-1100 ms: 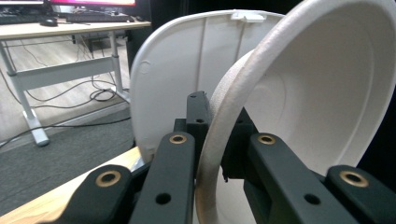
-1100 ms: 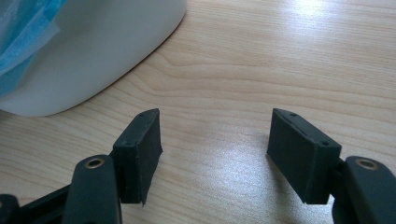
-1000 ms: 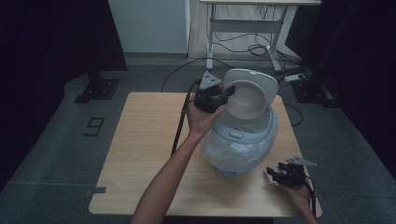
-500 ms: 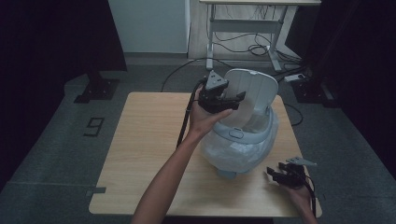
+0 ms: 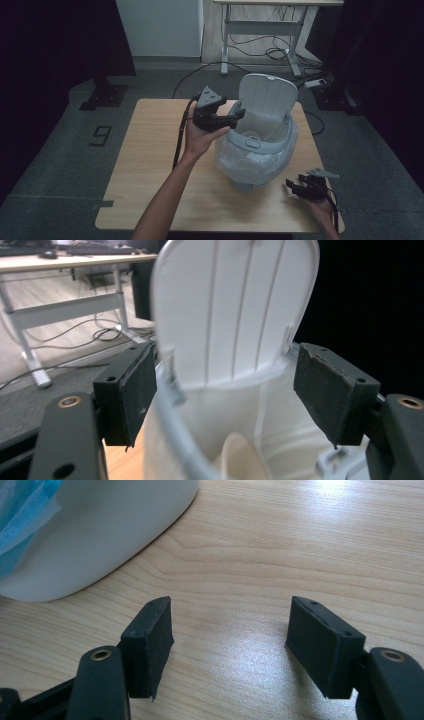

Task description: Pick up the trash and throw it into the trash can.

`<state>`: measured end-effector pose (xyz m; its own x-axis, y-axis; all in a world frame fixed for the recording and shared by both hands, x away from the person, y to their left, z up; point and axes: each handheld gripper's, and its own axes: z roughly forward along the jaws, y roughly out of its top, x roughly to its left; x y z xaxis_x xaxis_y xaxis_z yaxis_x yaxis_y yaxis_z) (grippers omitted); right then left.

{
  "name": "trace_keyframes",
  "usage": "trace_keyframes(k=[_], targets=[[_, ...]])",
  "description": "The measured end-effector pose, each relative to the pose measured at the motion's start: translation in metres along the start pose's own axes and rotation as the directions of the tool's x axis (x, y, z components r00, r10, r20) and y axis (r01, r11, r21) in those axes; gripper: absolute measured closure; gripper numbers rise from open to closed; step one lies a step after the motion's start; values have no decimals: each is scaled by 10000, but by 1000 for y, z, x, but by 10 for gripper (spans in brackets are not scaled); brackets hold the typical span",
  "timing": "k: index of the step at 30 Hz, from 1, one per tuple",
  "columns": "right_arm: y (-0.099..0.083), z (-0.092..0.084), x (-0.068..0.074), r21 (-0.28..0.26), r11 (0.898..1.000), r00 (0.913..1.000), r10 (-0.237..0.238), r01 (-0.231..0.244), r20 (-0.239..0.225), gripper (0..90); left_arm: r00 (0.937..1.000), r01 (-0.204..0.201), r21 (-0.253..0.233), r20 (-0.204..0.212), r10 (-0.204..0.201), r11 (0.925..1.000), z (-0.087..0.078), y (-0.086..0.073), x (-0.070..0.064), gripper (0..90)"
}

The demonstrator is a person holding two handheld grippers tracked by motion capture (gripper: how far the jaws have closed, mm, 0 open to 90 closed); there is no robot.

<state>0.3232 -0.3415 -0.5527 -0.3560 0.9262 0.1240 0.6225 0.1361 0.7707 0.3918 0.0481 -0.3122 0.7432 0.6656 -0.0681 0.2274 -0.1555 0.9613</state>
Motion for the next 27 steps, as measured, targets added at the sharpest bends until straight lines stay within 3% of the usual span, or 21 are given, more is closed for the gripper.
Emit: trace_keyframes(k=[5, 10, 13, 14, 15, 16, 17, 19, 27], targets=[[0, 0, 0, 1, 10000, 10000, 3, -3, 13, 344, 9995, 192, 99, -262, -189, 9998, -22, -19, 10, 250], [0, 0, 0, 8, 10000, 10000, 18, -18, 10, 342, 9987, 92, 325, -510, -75, 9994, -38, -36, 15, 252], [0, 0, 0, 1, 10000, 10000, 3, -3, 6, 342, 9974, 23, 610, -722, 21, 9981, -50, -54, 17, 257], [0, 0, 0, 9, 10000, 10000, 9, -9, 14, 342, 9959, 65, 731, -906, 2, 9973, -55, -66, 19, 259], [0, 0, 0, 9, 10000, 10000, 9, -9, 14, 342, 9959, 65, 731, -906, 2, 9973, -55, -66, 19, 261], [0, 0, 0, 11, 10000, 10000, 5, -5, 26, 342, 9943, 244, 940, -1056, -144, 9953, -60, -82, 24, 261], [0, 0, 0, 11, 10000, 10000, 5, -5, 26, 342, 9943, 244, 940, -1056, -144, 9953, -60, -82, 24, 261], [0, 0, 0, 18, 10000, 10000, 2, -2, 31, 342, 9913, 278, 1245, -1309, -113, 9918, -66, -102, 30, 261], [0, 0, -1, 23, 10000, 10000, 57, -57, 31, 343, 9867, 151, 1835, -1619, 151, 9829, -78, -139, 36, 260]])
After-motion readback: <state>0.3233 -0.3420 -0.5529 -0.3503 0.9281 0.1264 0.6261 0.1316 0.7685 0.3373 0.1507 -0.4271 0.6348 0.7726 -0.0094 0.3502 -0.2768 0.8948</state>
